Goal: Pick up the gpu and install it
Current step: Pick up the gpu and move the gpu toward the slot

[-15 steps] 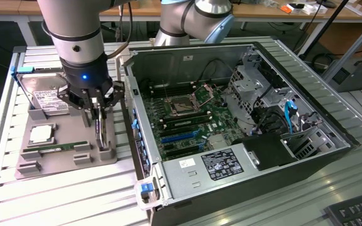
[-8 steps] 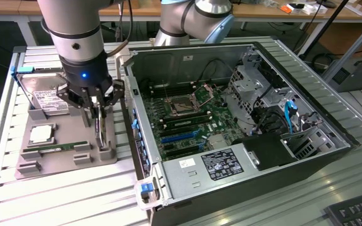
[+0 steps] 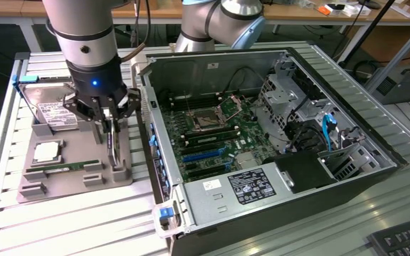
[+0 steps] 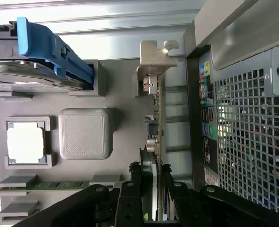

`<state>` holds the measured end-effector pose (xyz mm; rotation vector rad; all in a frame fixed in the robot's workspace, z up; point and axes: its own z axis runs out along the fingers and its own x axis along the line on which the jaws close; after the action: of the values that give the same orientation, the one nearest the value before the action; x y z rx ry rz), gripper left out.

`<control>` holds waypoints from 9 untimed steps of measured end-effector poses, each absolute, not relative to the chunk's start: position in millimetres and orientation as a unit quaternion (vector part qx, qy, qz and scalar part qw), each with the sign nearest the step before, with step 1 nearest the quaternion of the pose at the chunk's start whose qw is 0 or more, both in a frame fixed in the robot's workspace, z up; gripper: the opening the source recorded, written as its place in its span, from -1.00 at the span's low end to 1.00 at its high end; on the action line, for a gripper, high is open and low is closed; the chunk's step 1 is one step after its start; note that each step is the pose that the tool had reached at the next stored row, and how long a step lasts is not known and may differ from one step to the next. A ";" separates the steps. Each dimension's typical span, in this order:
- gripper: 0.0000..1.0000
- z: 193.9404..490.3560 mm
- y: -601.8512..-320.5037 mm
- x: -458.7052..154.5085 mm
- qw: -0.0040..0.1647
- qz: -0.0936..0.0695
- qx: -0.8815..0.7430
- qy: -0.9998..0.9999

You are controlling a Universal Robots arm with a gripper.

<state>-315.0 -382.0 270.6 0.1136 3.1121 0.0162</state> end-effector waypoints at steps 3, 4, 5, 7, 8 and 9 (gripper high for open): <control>-0.47 272.4 -381.9 -315.0 0.014 0.005 0.036 0.999; -0.47 273.0 -381.9 -315.0 0.014 0.005 0.036 0.999; -0.47 273.7 -381.9 -315.0 0.014 0.005 0.036 0.999; -0.47 274.5 -381.9 -314.9 0.014 0.005 0.036 0.999; -0.47 274.9 -381.9 -314.9 0.014 0.005 0.036 0.999; -0.47 275.6 -381.9 -314.9 0.014 0.005 0.036 0.999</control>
<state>-314.9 -381.9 275.6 0.1136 3.1121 0.0162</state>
